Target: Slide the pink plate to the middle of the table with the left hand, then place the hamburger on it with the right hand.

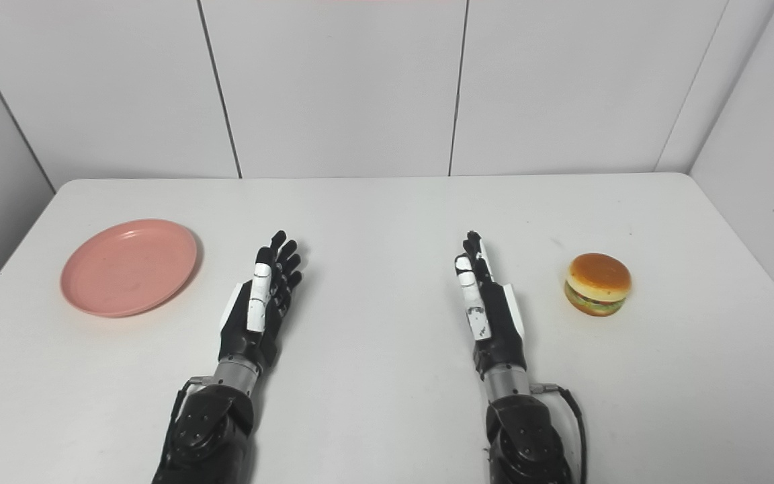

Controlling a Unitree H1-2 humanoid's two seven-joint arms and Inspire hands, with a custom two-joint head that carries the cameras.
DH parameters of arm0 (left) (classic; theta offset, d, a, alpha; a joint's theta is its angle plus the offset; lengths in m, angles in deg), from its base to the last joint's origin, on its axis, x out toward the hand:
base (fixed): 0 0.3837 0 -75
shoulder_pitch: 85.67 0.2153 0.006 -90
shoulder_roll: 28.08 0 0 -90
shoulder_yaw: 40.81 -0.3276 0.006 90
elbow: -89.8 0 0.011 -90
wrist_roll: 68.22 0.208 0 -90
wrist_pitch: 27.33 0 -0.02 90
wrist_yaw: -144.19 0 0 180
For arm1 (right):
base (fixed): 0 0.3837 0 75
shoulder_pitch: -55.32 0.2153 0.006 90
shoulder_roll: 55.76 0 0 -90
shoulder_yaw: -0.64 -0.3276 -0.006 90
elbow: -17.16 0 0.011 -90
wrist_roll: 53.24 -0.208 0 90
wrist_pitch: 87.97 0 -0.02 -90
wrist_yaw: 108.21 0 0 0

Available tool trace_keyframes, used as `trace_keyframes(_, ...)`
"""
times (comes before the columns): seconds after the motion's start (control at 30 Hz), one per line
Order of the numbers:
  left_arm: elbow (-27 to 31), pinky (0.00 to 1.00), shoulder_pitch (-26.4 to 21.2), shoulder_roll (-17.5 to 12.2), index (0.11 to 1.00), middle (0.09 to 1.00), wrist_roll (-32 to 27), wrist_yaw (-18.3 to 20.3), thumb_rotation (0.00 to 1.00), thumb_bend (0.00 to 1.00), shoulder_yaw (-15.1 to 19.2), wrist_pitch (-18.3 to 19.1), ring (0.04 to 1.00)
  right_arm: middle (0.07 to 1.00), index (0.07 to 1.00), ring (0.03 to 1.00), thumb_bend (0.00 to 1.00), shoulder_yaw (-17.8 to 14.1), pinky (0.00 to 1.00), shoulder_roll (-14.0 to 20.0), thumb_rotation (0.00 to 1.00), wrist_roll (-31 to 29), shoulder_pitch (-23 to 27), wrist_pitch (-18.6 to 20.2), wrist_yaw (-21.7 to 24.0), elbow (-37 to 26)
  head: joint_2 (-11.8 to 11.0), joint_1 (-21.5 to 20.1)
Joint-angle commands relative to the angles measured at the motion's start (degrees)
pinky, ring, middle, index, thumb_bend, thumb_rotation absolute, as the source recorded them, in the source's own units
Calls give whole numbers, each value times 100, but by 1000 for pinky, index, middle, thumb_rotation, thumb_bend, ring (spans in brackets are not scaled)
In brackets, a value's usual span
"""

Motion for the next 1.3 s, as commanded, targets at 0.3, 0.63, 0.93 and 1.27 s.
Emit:
trace_keyframes(0.3,11,1000,-70,-57,1000,1000,-36,124,1000,739,14,-79,1000,1000,1000,1000,620,-11,1000,-34,1000,11,160,-165,4,-70,-6,21)
trace_keyframes(0.63,12,1000,-63,-55,1000,1000,22,105,1000,727,7,-113,1000,1000,1000,1000,619,-3,1000,-35,1000,13,142,-84,3,-144,12,26)
trace_keyframes(0.93,-4,1000,-72,-58,1000,1000,65,79,1000,735,0,-123,1000,1000,1000,1000,637,-4,1000,-40,991,38,148,-38,-18,-154,14,24)
trace_keyframes(1.27,-34,1000,-73,-58,1000,1000,45,94,1000,736,9,-166,1000,1000,1000,1000,633,5,1000,-23,996,54,158,-66,-7,-131,26,28)
